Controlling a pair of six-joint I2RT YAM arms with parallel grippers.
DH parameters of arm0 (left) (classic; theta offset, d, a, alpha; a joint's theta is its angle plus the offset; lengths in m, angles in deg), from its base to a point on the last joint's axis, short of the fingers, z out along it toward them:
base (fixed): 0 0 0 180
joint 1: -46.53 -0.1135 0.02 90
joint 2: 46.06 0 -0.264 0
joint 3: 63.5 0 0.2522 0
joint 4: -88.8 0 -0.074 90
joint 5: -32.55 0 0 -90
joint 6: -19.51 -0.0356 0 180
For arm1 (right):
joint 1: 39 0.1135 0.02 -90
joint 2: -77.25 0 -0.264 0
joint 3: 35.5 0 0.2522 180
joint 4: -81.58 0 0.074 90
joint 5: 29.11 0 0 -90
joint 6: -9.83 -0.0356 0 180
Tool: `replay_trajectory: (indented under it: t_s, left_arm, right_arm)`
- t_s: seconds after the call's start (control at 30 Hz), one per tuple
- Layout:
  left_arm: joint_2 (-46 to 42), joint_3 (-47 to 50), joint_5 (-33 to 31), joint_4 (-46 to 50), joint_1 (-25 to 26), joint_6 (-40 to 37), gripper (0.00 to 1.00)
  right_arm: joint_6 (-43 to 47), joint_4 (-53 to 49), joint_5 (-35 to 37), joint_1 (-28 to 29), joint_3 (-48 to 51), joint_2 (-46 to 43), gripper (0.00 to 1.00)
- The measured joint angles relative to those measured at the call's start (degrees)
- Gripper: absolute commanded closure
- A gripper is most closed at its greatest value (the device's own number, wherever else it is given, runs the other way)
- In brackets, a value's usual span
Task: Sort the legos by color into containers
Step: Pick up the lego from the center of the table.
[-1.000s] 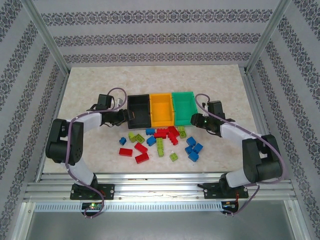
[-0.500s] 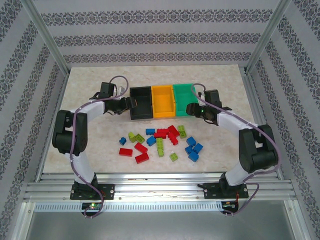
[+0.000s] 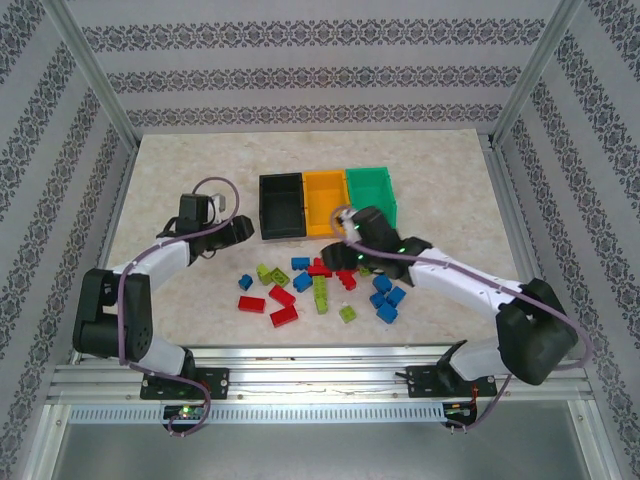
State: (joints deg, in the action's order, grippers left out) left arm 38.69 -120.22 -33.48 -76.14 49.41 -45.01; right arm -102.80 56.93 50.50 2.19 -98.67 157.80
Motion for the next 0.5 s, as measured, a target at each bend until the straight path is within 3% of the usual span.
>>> replay_trajectory:
  t_s: [0.2, 0.5]
  left_arm:
    - [-1.2, 8.9, 0.7, -9.8, -2.4, 2.3, 0.27]
    - [-1.6, 12.0, 1.3, -17.7, -4.9, 5.7, 0.27]
  right_arm:
    - [-0.4, 0.0, 1.2, 12.0, -9.8, 13.2, 0.43]
    - [-1.3, -0.7, 3.3, 15.8, -22.9, 24.9, 0.43]
